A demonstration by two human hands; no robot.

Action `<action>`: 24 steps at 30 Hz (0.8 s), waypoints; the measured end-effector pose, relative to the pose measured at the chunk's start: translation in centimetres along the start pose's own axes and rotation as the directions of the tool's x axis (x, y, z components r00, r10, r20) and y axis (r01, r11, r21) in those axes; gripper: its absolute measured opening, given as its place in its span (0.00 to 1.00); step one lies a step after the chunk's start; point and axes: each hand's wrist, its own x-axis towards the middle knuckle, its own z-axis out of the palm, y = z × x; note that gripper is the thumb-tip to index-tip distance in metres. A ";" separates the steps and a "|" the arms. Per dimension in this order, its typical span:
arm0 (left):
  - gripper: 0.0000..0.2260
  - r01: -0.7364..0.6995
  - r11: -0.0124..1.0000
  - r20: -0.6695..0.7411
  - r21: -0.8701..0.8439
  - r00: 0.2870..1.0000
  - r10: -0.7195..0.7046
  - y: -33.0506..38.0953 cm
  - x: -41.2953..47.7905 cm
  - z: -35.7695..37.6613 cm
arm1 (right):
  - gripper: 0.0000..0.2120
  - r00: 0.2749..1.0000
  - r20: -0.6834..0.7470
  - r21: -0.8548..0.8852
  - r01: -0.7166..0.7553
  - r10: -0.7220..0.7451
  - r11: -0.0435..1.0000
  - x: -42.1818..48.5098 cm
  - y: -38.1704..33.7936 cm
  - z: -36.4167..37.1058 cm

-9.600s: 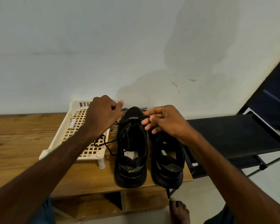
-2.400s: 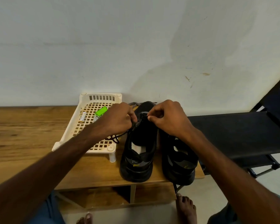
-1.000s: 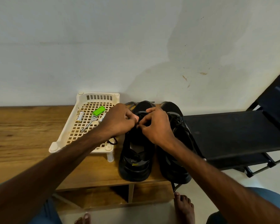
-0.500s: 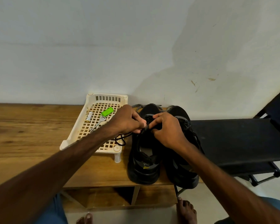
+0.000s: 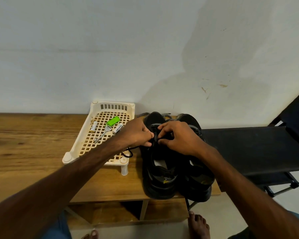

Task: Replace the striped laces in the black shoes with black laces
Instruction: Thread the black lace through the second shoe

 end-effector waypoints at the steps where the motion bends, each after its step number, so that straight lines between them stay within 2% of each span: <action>1: 0.05 0.005 1.000 0.015 -0.026 1.000 -0.005 0.0 0.0 -0.1 | 0.07 1.000 0.007 0.008 0.005 -0.005 1.000 0.0 0.2 -0.1; 4: 0.06 0.009 0.997 0.062 -0.076 0.998 -0.004 0.2 -0.2 -0.4 | 0.06 0.999 -0.034 -0.003 0.011 -0.011 1.000 0.0 0.4 0.3; 9: 0.02 -0.033 0.998 0.082 -0.058 0.996 0.038 0.1 -0.4 -0.9 | 0.06 0.993 -0.114 -0.013 0.014 -0.015 1.000 0.1 0.4 1.4; 13: 0.03 -0.099 0.994 0.013 -0.046 0.995 0.100 -0.2 -0.4 -0.9 | 0.06 0.987 -0.163 0.028 0.007 -0.002 1.000 -0.1 0.4 1.5; 16: 0.08 -0.158 0.978 -0.054 0.135 0.985 0.166 0.1 -0.5 -1.2 | 0.06 0.987 -0.161 0.016 -0.007 0.010 1.000 -0.1 0.1 1.5; 18: 0.13 -0.197 0.962 -0.189 0.189 0.954 0.232 0.5 -0.5 -2.1 | 0.04 0.986 -0.167 -0.010 -0.017 0.015 1.000 0.0 0.0 1.6; 19: 0.13 -0.226 0.965 -0.271 0.134 0.928 0.255 0.7 -0.4 -2.8 | 0.03 0.985 -0.173 -0.012 -0.022 0.019 1.000 0.0 -0.1 1.6; 20: 0.11 -0.269 0.963 -0.341 -0.007 0.906 0.250 0.8 -0.2 -3.7 | 0.02 0.984 -0.174 -0.009 -0.025 0.023 1.000 -0.1 -0.1 1.6; 21: 0.08 -0.312 0.924 -0.389 -0.223 0.897 0.210 1.0 0.0 -4.6 | 0.02 0.985 -0.169 -0.005 -0.027 0.025 1.000 -0.1 0.0 1.6; 22: 0.06 -0.338 0.815 -0.395 -0.471 0.907 0.148 1.1 0.1 -5.5 | 0.02 0.987 -0.158 -0.002 -0.024 0.023 1.000 -0.1 0.0 1.5; 23: 0.05 -0.334 0.658 -0.363 -0.675 0.927 0.097 1.0 0.2 -6.2 | 0.02 0.989 -0.150 0.005 -0.016 0.017 1.000 -0.1 0.1 1.3; 24: 0.05 -0.302 0.523 -0.311 -0.797 0.947 0.073 0.8 0.4 -6.5 | 0.02 0.988 -0.155 0.020 -0.011 0.014 1.000 -0.1 0.1 1.1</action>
